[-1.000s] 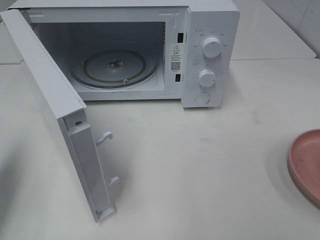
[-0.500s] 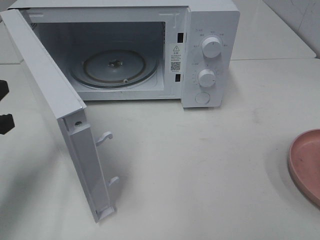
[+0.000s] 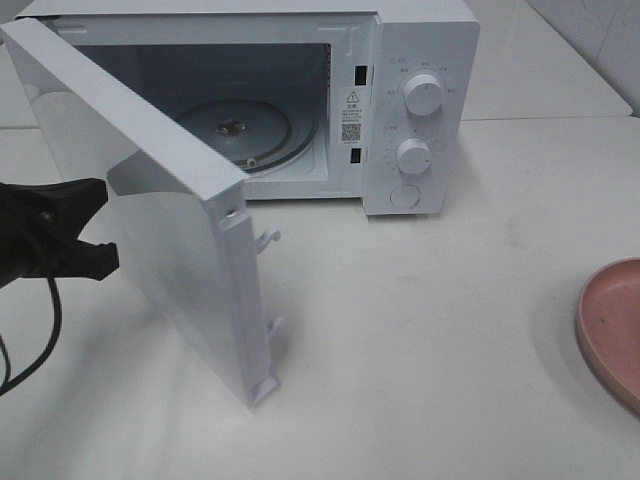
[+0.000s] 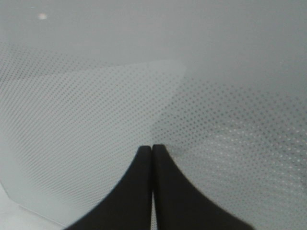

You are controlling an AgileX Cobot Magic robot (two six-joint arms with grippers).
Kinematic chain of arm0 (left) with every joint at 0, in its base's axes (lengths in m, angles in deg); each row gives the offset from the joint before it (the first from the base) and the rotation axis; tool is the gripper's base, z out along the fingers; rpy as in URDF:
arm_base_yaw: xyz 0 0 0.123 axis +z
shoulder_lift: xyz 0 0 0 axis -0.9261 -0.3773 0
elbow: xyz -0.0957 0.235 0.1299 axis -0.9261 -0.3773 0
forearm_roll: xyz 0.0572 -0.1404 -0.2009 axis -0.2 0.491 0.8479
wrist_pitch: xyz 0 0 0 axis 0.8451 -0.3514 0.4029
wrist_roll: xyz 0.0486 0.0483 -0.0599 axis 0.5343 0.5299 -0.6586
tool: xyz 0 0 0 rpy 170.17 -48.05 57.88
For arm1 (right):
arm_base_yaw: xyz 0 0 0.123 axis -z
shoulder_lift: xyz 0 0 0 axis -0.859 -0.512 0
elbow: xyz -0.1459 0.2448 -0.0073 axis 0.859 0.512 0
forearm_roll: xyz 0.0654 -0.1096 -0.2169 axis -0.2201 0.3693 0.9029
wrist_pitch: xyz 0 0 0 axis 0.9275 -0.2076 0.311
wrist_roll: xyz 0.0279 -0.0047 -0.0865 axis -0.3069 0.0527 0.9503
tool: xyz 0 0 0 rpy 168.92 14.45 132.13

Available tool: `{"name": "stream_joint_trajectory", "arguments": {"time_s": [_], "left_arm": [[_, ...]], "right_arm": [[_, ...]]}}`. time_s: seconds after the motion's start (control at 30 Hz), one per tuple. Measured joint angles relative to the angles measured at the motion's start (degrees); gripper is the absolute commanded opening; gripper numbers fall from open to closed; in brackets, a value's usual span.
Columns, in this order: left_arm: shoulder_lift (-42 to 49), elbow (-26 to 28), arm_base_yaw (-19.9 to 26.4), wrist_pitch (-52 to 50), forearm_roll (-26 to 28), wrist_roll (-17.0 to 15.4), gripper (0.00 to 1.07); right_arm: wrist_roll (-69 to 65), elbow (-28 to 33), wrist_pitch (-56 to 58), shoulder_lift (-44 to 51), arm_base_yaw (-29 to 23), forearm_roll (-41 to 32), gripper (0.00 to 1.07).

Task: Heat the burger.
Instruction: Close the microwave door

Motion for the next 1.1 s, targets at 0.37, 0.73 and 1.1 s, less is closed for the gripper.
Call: {"name": "stream_joint_trajectory", "arguments": {"time_s": [0.37,0.73,1.1], "left_arm": [[-6.5,8.9,-10.0,0.2,16.3,5.4,0.00],[-11.8,19.3,-16.1,3.7,26.0,11.9,0.00],[-16.5,32.3,-17.3,10.2,35.6,20.1,0.00]], "right_arm": [[0.0,0.0,-0.1,0.0,0.0,0.0,0.76],[0.0,0.0,-0.1,0.0,0.0,0.0,0.76],[0.0,0.0,-0.1,0.0,0.0,0.0,0.76]]}}
